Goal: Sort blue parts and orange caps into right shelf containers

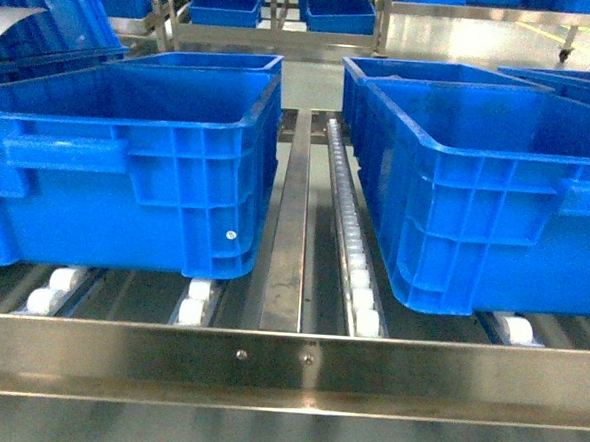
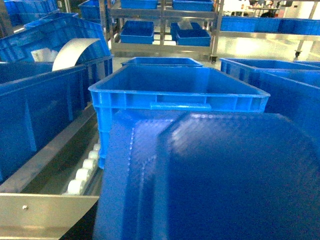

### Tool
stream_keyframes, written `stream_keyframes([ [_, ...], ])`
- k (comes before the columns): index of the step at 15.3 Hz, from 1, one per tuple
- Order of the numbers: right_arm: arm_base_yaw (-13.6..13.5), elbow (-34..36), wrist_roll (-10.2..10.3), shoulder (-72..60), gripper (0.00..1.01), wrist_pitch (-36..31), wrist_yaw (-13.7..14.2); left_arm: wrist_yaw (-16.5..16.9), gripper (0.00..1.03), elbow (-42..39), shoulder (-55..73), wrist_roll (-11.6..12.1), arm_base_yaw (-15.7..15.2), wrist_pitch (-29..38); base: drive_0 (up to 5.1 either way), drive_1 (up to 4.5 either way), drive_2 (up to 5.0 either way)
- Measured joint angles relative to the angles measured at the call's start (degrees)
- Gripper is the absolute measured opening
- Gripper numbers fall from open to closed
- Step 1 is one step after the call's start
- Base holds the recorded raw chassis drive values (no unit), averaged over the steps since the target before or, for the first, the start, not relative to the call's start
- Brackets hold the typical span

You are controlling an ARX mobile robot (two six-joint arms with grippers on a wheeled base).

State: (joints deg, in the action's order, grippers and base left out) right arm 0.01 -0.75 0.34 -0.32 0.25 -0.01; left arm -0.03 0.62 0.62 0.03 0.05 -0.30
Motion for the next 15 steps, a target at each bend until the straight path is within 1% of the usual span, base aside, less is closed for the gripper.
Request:
stream_keyframes([
  [15,0.0,0.0,0.0,0.0,0.44,0.1,0.0,0.0,0.42,0.0,0.0,0.0,0.0,-0.1,0.1,4.39,-4.2],
])
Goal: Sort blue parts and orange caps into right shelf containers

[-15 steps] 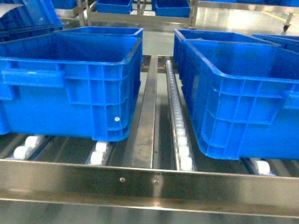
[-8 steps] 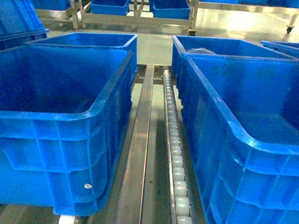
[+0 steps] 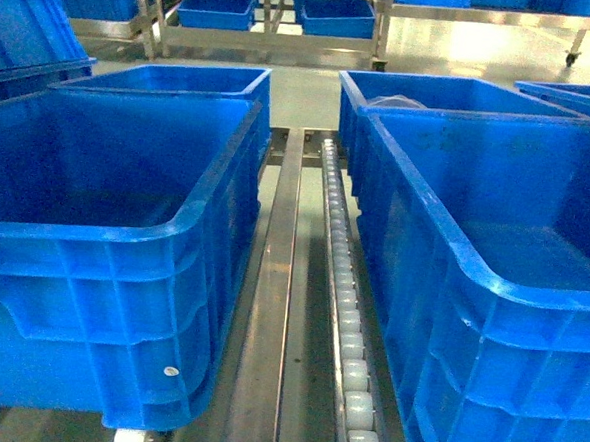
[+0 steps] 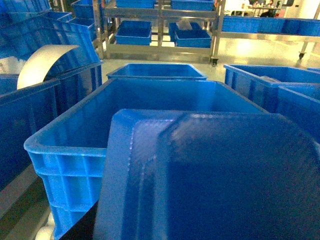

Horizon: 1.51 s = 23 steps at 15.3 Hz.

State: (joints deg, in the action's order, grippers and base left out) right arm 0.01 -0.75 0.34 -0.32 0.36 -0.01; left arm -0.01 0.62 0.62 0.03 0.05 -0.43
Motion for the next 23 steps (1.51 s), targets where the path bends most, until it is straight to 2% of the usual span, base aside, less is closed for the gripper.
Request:
stream_keyframes([
  [7,0.0,0.0,0.0,0.0,0.44,0.0,0.0,0.0,0.42,0.0,0.0,0.0,0.0,0.0,0.1,4.39,-4.2],
  [23,0.0,0.0,0.0,0.0,0.44,0.0,0.0,0.0,0.42,0.0,0.0,0.0,0.0,0.0,0.0,0.00,0.0],
])
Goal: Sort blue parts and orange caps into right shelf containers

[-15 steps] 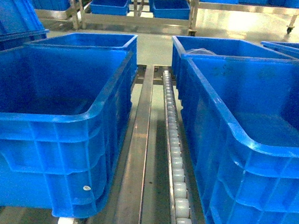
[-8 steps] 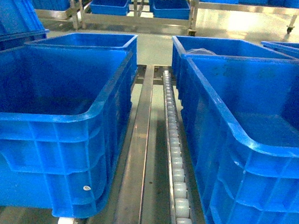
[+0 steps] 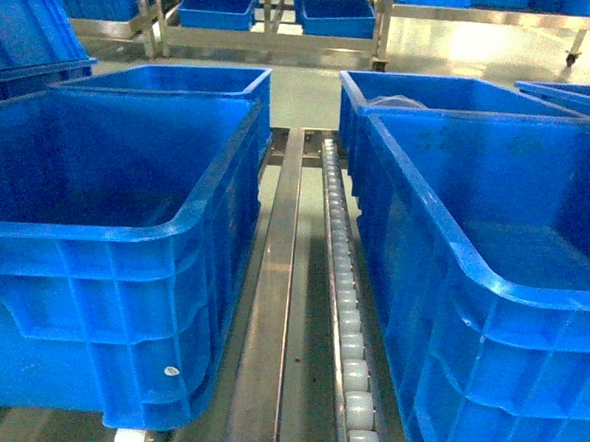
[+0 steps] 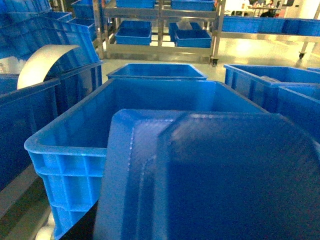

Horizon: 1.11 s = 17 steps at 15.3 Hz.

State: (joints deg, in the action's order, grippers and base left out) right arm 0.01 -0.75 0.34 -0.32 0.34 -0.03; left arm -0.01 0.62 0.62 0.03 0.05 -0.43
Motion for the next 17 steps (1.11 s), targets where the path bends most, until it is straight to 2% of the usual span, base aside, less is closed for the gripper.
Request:
stream_keyframes([
  [4,0.0,0.0,0.0,0.0,0.44,0.0,0.0,0.0,0.42,0.0,0.0,0.0,0.0,0.0,0.0,0.00,0.0],
  [5,1.6,0.5,-0.3,-0.5,0.44,-6.7,-4.7,-0.7,0.42,-0.1,-0.1,-0.3,0.3,1.4,0.0,0.00,0.0],
  [6,2.3,0.7,-0.7,-1.8,0.44,-18.7,-9.8,-5.4,0.42,-0.9,2.6,-1.3,3.1,15.4,0.0,0.00,0.0],
  [7,0.2,0.7,-1.0,-4.4,0.44,-25.1,-12.2,-7.8,0.42,-1.0,7.1,-1.6,5.9,27.8,0.0,0.00,0.0],
  [8,-1.2,0.7,-1.1,-9.8,0.44,-30.9,-12.3,-8.0,0.42,-1.0,14.7,-1.6,6.4,35.7,0.0,0.00,0.0],
  [9,-1.9,0.4,-1.4,-16.7,0.44,-38.4,-12.0,-7.9,0.42,-0.5,23.8,-1.8,5.7,44.7,0.0,0.00,0.0],
  [10,-1.9,0.0,-1.4,-24.3,0.44,-45.3,-12.5,-6.0,0.42,0.1,31.9,-2.7,4.0,52.2,0.0,0.00,0.0],
  [11,-1.7,-2.3,-1.3,-39.5,0.44,-54.0,-13.1,-3.8,0.42,4.2,46.8,-3.8,0.8,60.4,0.0,0.00,0.0],
  [12,-1.5,-7.0,-1.3,-50.1,0.44,-58.9,-12.5,-2.3,0.42,11.0,57.4,-4.5,-0.5,63.4,0.0,0.00,0.0],
  [13,-1.5,-13.0,-1.5,-59.7,0.44,-60.6,-10.9,-0.3,0.42,19.6,67.6,-5.3,-0.5,61.1,0.0,0.00,0.0],
  [15,-1.5,-25.1,-2.0,-77.4,0.44,-57.0,-7.4,1.6,0.42,32.9,82.4,-6.4,0.0,53.4,0.0,0.00,0.0],
  [16,-1.5,-30.8,-1.9,-85.1,0.44,-53.8,-5.7,1.5,0.42,40.0,88.8,-7.2,0.1,48.6,0.0,0.00,0.0],
  [17,-2.0,-34.9,-2.0,-89.6,0.44,-53.3,-2.9,0.5,0.42,44.4,92.2,-7.2,0.1,47.2,0.0,0.00,0.0],
])
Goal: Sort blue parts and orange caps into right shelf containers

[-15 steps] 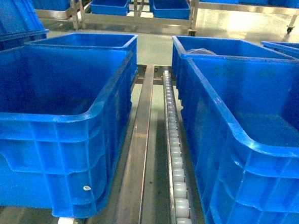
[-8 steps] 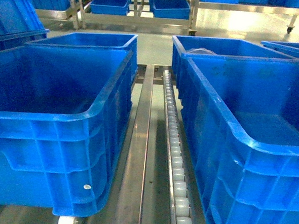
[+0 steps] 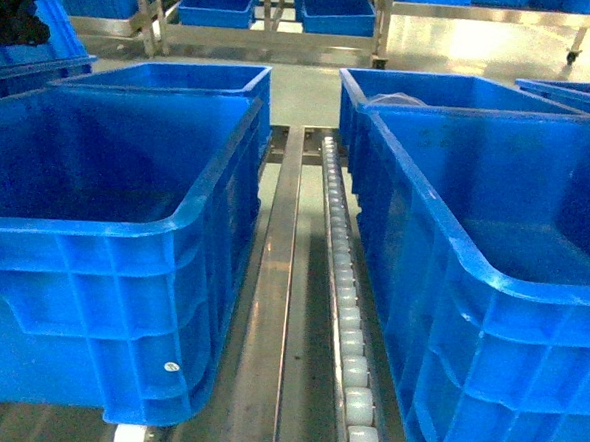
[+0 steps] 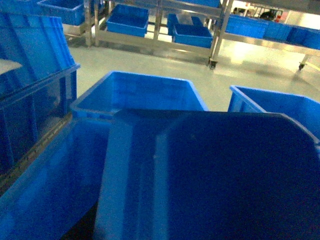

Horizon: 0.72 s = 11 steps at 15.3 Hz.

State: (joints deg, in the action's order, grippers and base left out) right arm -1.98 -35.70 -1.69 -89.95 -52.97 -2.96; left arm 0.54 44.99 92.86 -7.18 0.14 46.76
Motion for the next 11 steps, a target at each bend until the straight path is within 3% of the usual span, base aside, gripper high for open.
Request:
stream_keyframes([
  [1,-0.3,-3.1,-0.3,-1.4,0.52,1.3,2.2,-0.2,0.44,1.1,0.5,-0.1,0.0,2.1,0.0,0.00,0.0],
  [4,-0.7,-3.8,-0.1,-0.3,0.92,1.4,2.8,0.6,0.84,-0.2,-2.1,-0.5,0.0,4.3,0.0,0.00,0.0],
  [5,-0.7,-1.9,0.4,1.0,0.81,1.6,5.1,0.1,0.89,-0.3,-2.3,0.4,0.0,1.6,0.0,0.00,0.0],
  [7,0.8,7.0,0.8,7.6,0.53,-0.8,4.1,-0.5,0.62,-9.5,-8.4,4.8,0.0,1.9,0.0,0.00,0.0],
  [8,1.7,10.2,0.9,10.3,0.40,-1.7,3.1,-0.5,0.50,-13.4,-11.5,5.7,0.0,3.6,0.0,0.00,0.0],
  [11,2.0,20.1,1.2,18.9,0.03,-1.8,3.0,-0.5,0.08,-25.3,-19.9,6.2,-0.1,5.6,0.0,0.00,0.0],
])
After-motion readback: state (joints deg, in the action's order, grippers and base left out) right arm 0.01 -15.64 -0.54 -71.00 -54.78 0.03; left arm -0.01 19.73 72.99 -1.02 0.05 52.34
